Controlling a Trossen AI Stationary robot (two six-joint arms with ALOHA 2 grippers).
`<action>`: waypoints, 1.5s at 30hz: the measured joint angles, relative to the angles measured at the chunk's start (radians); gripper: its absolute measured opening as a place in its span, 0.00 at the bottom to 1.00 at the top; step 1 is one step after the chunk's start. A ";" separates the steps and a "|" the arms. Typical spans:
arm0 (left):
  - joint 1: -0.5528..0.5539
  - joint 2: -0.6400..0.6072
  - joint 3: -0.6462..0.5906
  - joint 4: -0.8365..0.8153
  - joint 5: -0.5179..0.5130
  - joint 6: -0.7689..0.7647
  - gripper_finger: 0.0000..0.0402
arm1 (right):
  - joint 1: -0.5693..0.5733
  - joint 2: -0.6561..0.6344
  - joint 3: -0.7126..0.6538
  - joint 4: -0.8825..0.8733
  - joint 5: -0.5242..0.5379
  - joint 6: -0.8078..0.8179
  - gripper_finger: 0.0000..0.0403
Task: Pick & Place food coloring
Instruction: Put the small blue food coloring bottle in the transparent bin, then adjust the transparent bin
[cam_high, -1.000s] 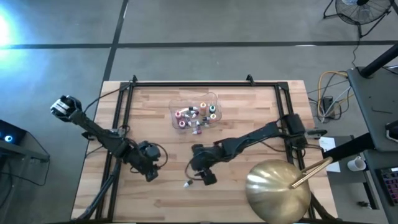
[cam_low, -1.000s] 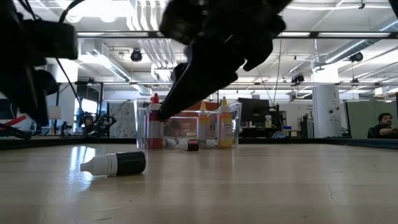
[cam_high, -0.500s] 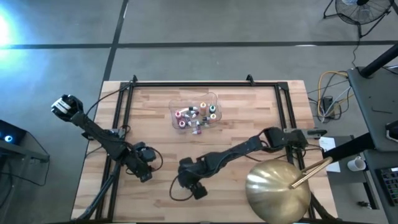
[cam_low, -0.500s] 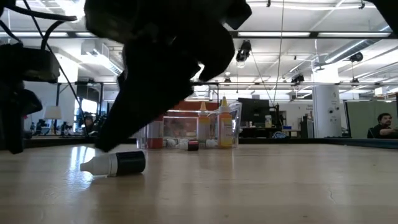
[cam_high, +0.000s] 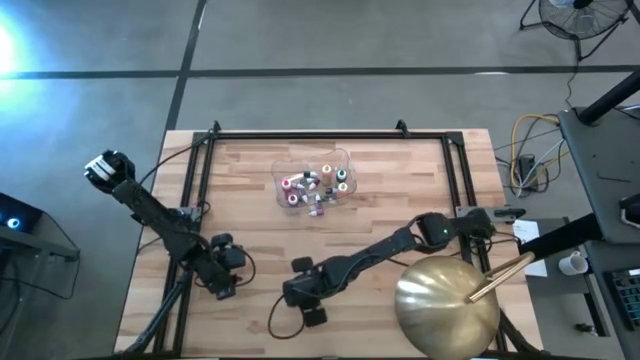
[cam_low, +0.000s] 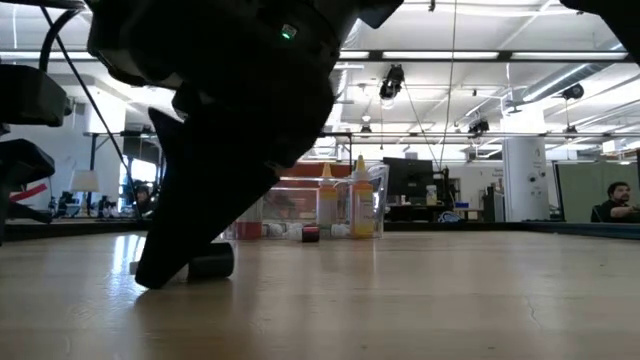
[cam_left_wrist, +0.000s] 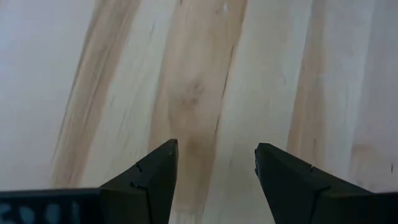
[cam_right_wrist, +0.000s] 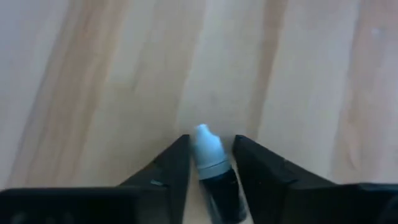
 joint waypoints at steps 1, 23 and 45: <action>-0.005 0.000 0.000 0.000 0.000 0.000 0.47 | -0.002 -0.002 0.000 -0.002 0.018 0.014 0.28; -0.013 0.000 0.000 0.005 -0.003 -0.004 0.47 | -0.346 -0.297 0.114 -0.238 0.279 0.469 0.20; -0.012 0.000 0.000 0.024 -0.145 -0.045 0.47 | -0.302 -0.525 0.064 -0.579 0.268 0.440 0.42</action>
